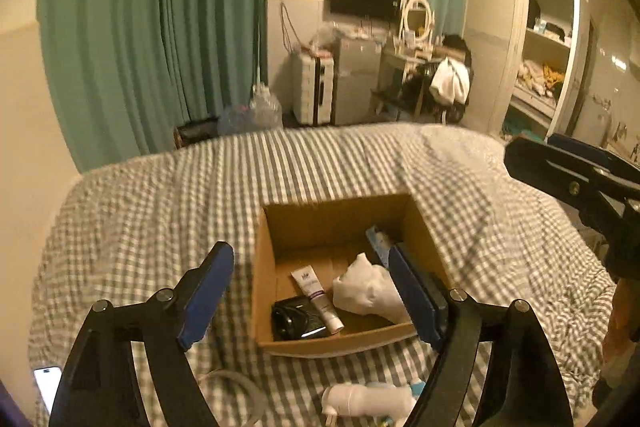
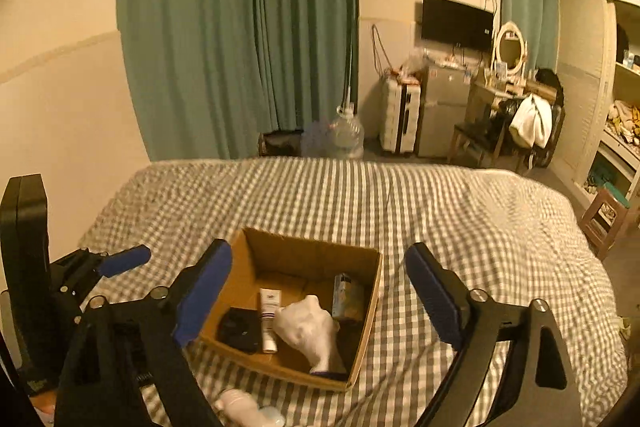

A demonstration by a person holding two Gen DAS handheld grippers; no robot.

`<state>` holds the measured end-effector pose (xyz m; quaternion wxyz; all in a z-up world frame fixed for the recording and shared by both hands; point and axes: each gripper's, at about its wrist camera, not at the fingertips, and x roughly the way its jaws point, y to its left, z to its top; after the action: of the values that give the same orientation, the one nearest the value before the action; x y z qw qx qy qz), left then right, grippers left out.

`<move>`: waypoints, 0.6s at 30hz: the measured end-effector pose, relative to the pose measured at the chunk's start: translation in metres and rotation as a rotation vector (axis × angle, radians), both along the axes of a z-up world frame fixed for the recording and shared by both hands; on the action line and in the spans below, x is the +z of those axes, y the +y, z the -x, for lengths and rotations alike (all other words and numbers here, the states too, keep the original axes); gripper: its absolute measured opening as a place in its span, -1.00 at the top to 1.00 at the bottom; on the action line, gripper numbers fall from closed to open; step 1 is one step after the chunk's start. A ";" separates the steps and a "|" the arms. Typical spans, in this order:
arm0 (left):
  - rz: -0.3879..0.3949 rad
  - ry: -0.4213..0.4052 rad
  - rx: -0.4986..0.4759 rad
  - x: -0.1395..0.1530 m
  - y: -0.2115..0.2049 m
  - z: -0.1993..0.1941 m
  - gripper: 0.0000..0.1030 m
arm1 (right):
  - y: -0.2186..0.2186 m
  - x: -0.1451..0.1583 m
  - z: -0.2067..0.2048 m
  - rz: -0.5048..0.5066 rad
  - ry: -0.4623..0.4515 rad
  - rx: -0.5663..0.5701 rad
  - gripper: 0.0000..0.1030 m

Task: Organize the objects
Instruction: 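Open both tools to drop the tube and tissue pack into the box, then grasp the white hair dryer with the right tool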

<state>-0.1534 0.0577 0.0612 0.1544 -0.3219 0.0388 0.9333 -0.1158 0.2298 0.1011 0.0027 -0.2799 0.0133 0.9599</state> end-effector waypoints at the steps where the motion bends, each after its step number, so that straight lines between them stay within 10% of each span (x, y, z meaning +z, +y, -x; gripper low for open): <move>1: 0.003 0.009 -0.003 0.008 -0.003 -0.008 -0.84 | -0.004 0.009 -0.009 -0.002 0.006 0.003 -0.75; 9: 0.009 0.098 0.051 0.049 -0.048 -0.067 -0.96 | -0.037 0.052 -0.076 -0.064 0.053 0.024 -0.89; 18: 0.043 0.082 0.118 0.025 -0.091 -0.104 -0.99 | -0.055 0.031 -0.111 -0.067 0.009 0.063 -0.90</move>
<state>-0.0496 -0.0330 0.0862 0.0903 -0.2885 0.0460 0.9521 -0.0044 0.1745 0.1317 -0.0184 -0.2754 -0.0276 0.9607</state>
